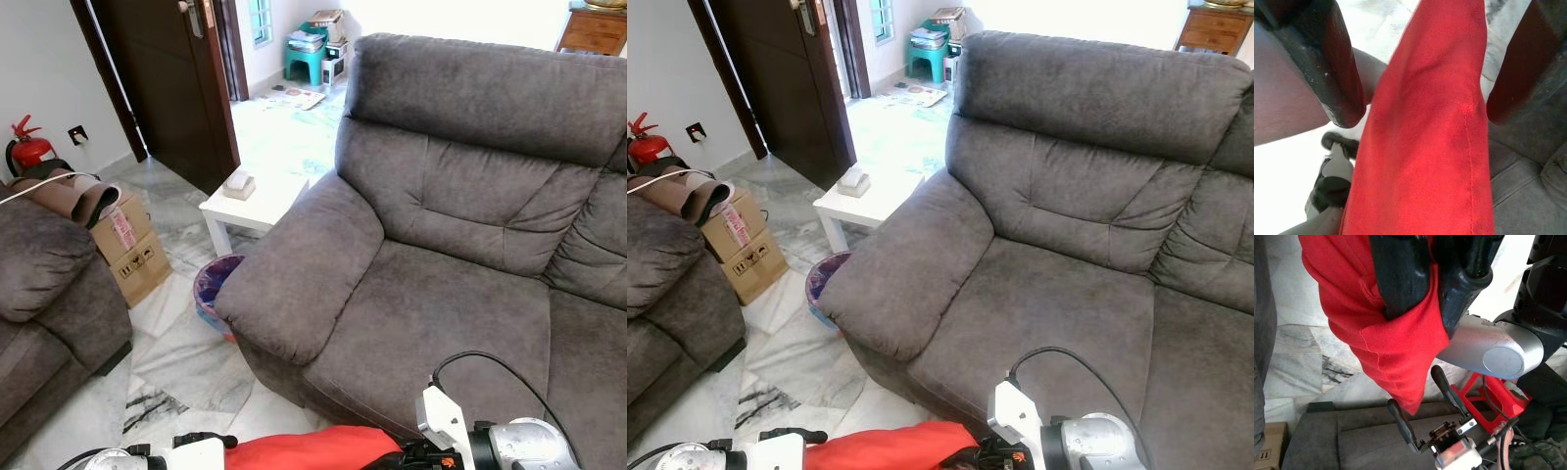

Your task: Move the pillow to the sofa from floor

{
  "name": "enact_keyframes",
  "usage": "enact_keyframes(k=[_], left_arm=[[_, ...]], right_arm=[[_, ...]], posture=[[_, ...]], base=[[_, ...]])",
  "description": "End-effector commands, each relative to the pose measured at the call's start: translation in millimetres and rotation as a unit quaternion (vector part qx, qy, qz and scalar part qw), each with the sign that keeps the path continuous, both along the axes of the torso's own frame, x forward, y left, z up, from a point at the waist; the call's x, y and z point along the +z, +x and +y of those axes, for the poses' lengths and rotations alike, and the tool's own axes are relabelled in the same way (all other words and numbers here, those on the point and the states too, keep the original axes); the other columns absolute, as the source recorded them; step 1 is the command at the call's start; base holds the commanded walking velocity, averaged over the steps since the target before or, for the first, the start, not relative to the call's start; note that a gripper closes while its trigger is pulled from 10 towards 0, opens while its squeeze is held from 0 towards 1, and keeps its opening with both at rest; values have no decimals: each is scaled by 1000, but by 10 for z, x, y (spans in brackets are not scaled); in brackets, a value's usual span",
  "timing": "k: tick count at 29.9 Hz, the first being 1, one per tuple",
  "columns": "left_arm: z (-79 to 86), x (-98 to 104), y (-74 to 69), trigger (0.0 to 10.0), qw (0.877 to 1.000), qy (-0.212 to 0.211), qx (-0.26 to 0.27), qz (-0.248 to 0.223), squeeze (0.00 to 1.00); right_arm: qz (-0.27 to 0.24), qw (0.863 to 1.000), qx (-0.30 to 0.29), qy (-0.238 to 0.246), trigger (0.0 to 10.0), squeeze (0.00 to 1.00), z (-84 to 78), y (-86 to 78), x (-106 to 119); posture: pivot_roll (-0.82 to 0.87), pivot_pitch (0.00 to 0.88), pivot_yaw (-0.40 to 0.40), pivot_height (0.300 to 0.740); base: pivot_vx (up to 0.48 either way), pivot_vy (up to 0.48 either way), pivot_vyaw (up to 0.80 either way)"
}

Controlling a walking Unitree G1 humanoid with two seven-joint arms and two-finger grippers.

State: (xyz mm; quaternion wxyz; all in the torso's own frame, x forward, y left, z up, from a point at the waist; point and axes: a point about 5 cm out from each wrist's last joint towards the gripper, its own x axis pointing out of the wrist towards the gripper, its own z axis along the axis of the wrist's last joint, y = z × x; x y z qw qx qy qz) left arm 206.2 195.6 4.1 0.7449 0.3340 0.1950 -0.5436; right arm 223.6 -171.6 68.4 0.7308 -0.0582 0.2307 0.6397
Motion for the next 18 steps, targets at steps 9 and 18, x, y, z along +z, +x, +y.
enact_keyframes(k=[9,18], left_arm=[[24,-114,-81,10000,1000,20,-10,4,0],[112,-202,-157,10000,999,48,-15,18,0]], right_arm=[[-40,997,44,41,10000,0,120,-14,268],[-46,997,46,36,10000,0,126,-12,305]], posture=[[40,76,25,740],[42,77,22,740]], base=[[0,0,0],[0,0,0]])
